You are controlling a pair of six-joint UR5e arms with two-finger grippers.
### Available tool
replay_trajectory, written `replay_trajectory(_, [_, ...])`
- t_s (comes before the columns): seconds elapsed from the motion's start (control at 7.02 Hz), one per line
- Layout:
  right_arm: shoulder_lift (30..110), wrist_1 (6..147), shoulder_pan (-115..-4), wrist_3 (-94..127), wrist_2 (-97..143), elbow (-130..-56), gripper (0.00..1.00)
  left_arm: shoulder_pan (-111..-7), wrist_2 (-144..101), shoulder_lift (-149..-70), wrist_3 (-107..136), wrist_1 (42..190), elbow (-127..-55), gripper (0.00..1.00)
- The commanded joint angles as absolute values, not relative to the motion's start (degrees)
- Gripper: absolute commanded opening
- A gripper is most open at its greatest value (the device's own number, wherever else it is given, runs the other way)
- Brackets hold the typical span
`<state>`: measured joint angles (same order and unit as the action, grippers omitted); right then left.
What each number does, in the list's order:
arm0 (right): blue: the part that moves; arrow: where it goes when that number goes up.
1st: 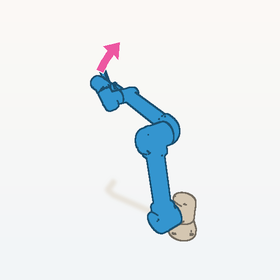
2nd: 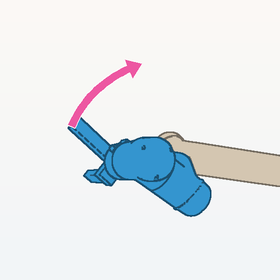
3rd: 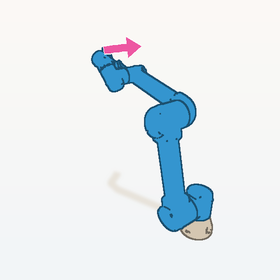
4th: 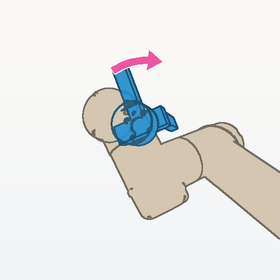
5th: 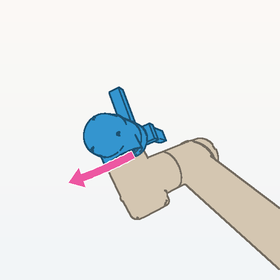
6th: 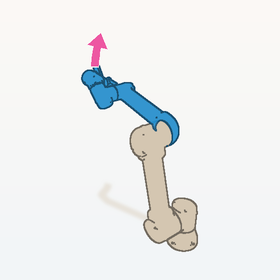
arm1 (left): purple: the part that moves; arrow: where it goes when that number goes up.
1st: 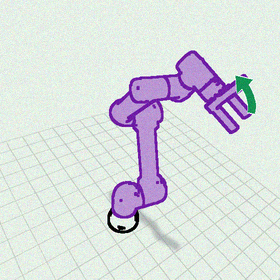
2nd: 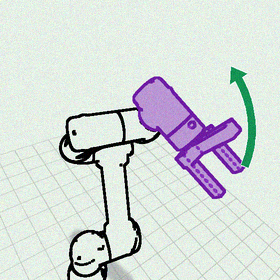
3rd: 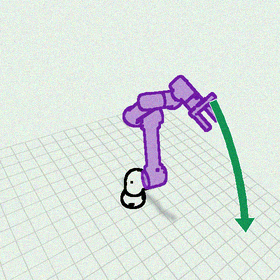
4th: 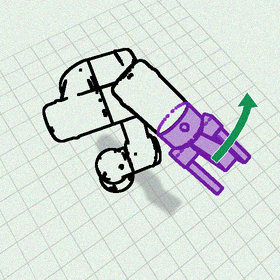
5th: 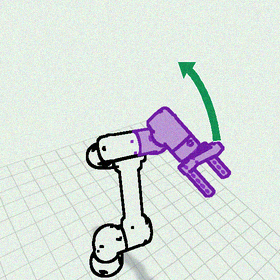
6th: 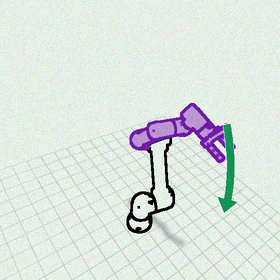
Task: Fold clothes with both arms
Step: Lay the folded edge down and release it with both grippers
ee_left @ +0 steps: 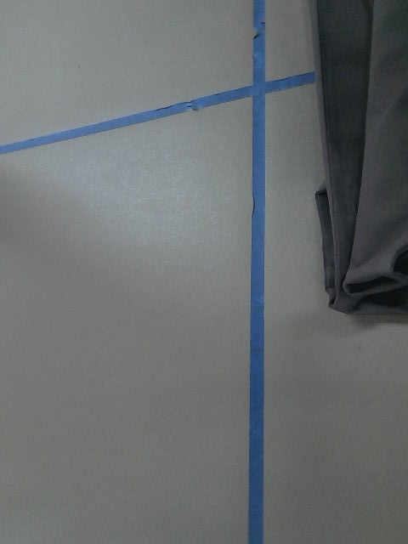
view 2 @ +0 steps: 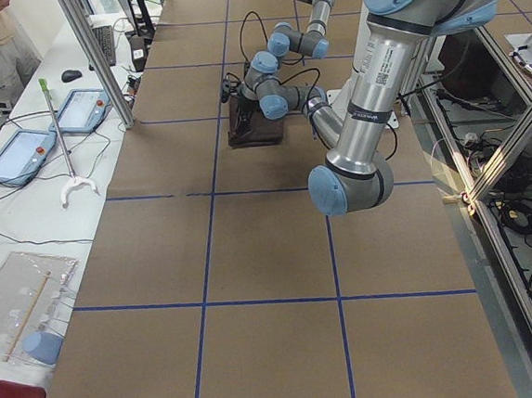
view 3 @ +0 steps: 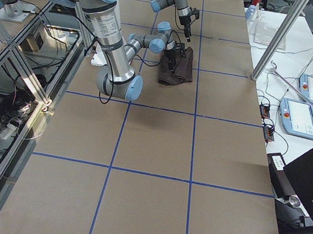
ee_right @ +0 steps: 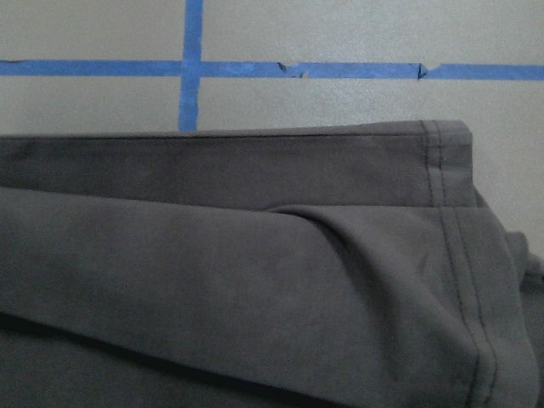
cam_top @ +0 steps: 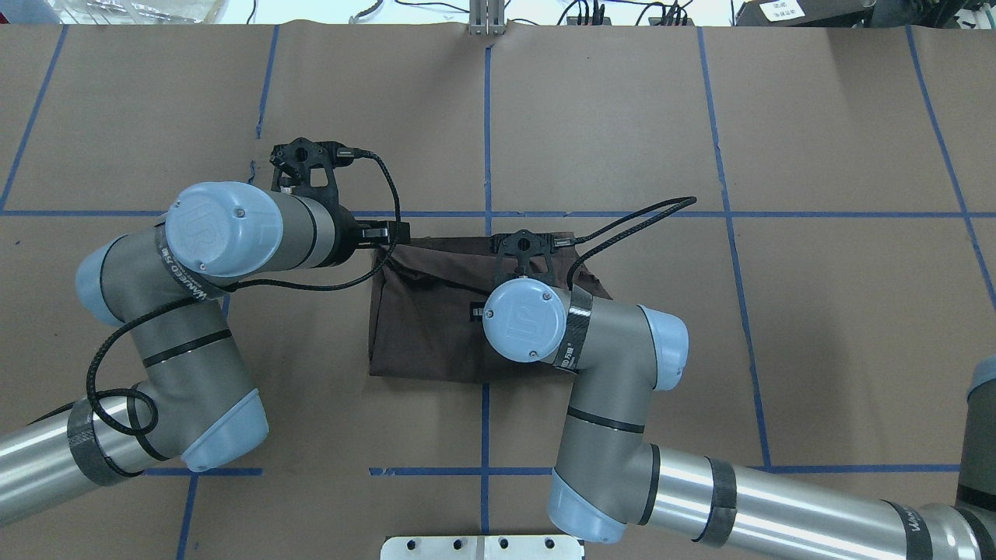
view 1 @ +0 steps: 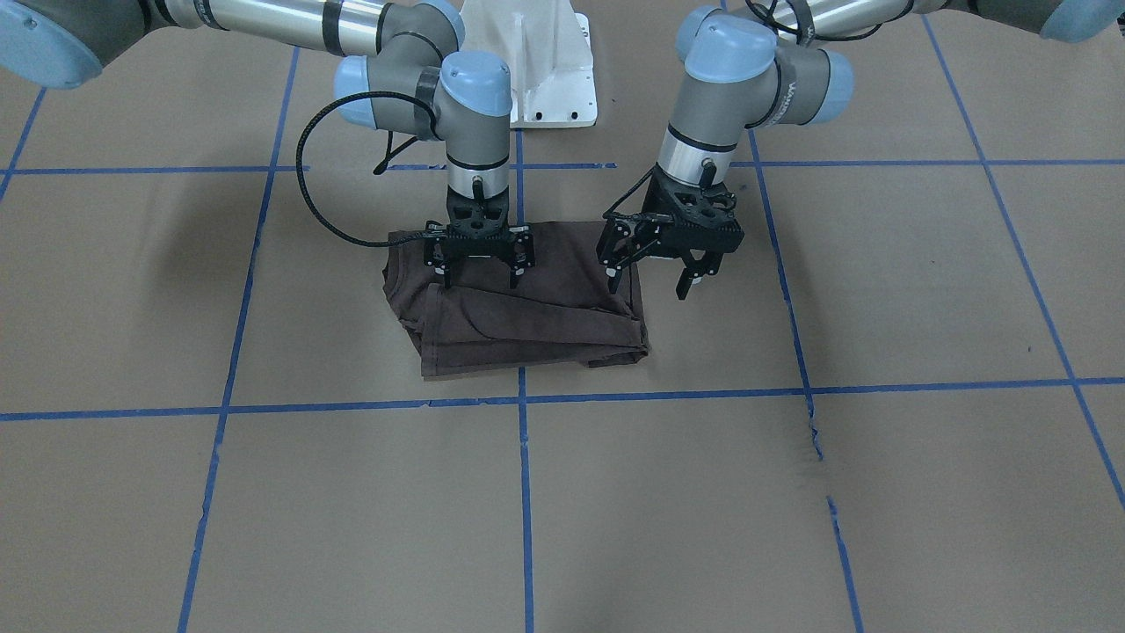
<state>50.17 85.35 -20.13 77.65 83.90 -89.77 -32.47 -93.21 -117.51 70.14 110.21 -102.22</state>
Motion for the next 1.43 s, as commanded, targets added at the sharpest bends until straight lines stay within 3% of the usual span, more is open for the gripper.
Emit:
replay_trajectory(0.0, [50.0, 85.2, -18.7, 81.7, 81.6, -89.6, 1.00, -32.4, -93.2, -117.5, 70.2, 110.2, -102.2, 1.00])
replay_trajectory(0.71, [50.3, 85.2, -20.5, 79.6, 81.4, -89.2, 1.00, -32.5, -93.3, -117.5, 70.3, 110.2, -102.2, 1.00])
replay_trajectory(1.28, [47.1, 85.2, -25.5, 78.0, 82.1, -83.8, 1.00, -32.4, -93.3, -117.4, 71.1, 110.2, -102.6, 1.00])
